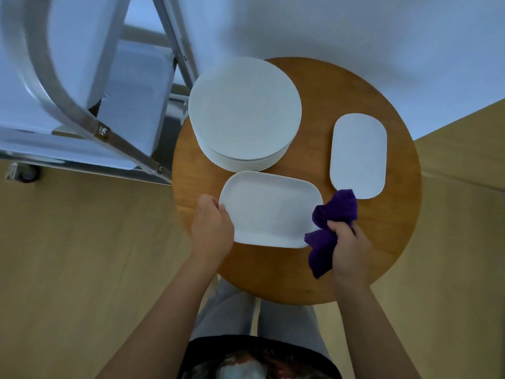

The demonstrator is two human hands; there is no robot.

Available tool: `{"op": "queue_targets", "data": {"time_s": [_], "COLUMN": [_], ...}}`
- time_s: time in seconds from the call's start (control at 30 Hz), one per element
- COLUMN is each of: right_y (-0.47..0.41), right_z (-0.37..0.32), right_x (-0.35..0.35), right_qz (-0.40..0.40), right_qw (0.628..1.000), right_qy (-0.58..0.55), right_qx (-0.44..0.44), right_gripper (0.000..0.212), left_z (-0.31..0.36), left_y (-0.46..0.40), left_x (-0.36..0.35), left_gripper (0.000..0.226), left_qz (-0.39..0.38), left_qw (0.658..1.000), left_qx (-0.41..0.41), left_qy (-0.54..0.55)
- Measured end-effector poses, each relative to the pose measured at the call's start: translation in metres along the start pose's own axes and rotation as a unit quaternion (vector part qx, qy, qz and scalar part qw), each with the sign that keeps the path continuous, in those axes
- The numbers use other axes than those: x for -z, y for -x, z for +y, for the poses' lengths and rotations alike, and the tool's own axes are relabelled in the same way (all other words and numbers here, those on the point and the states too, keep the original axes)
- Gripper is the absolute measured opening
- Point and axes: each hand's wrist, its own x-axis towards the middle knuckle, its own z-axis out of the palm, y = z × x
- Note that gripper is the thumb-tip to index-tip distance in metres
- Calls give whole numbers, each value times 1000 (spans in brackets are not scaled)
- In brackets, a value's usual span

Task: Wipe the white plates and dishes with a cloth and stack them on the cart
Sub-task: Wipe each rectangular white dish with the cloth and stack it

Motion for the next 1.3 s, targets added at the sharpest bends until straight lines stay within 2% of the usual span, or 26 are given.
{"op": "queue_targets", "data": {"time_s": [0.03, 0.1, 0.17, 0.2, 0.27, 0.3, 0.33, 0.4, 0.43, 0.5, 0.57, 0.63, 0.67, 0.73, 0.87, 0.93, 1.0, 1.07, 1.17, 1.23, 1.3], "right_y": [2, 6, 12, 16, 27, 33, 41, 52, 53, 50, 45, 40, 37, 32, 22, 18, 11, 1, -7, -9, -9], "right_z": [2, 5, 9, 11, 18, 23, 27, 34, 38, 38, 34, 28, 23, 10, -9, -13, -17, -18, -16, -12, -8], "right_x": [0, -4, -11, -17, -33, -42, -53, -73, -80, -90, -94, -98, -100, -103, -101, -97, -88, -73, -53, -45, -40], "right_qz": [7, 7, -27, -52, -124, -161, -193, -249, -268, -290, -293, -275, -265, -251, -191, -162, -124, -84, -46, -13, 26], "right_qw": [1000, 997, 981, 960, 887, 854, 830, 810, 802, 768, 718, 688, 683, 680, 632, 643, 673, 700, 752, 789, 858], "right_qy": [7, 46, 133, 209, 359, 394, 406, 399, 399, 420, 443, 457, 460, 452, 451, 453, 459, 466, 447, 435, 396], "right_qx": [12, 59, 137, 181, 262, 299, 330, 350, 354, 386, 449, 492, 502, 521, 600, 596, 566, 534, 481, 433, 327], "right_gripper": [10, 11, 14, 16, 44, 56, 61, 66, 65, 61, 58, 54, 53, 52, 52, 53, 55, 56, 60, 65, 70], "left_z": [-1, 0, 3, 5, 10, 10, 9, 0, -8, -17, -20, -18, -18, -14, -7, -1, 0, 1, 11, 18, 24], "left_y": [1, 0, -1, -1, 1, 2, 3, 5, 7, 14, 23, 31, 33, 34, 31, 30, 30, 29, 34, 40, 43], "left_x": [2, 3, 3, 1, 1, 2, 3, 7, 7, 13, 15, 15, 14, 15, 21, 25, 28, 32, 33, 29, 26], "left_gripper": [8, 4, 28, 43, 57, 59, 58, 51, 48, 46, 43, 38, 33, 33, 42, 67, 103, 117, 111, 84, 61], "left_qz": [-11, -34, -84, -116, -166, -180, -186, -200, -207, -233, -229, -191, -166, -121, -70, -68, -78, -86, -61, -49, -56], "left_qw": [999, 988, 960, 945, 911, 892, 883, 883, 871, 839, 823, 842, 856, 879, 895, 899, 892, 878, 880, 883, 874], "left_qx": [3, 66, 148, 177, 209, 215, 214, 213, 232, 267, 265, 203, 167, 152, 135, 135, 165, 191, 200, 204, 205], "left_qy": [34, 135, 221, 248, 315, 355, 375, 367, 379, 412, 447, 462, 460, 436, 419, 410, 414, 431, 426, 419, 437]}}
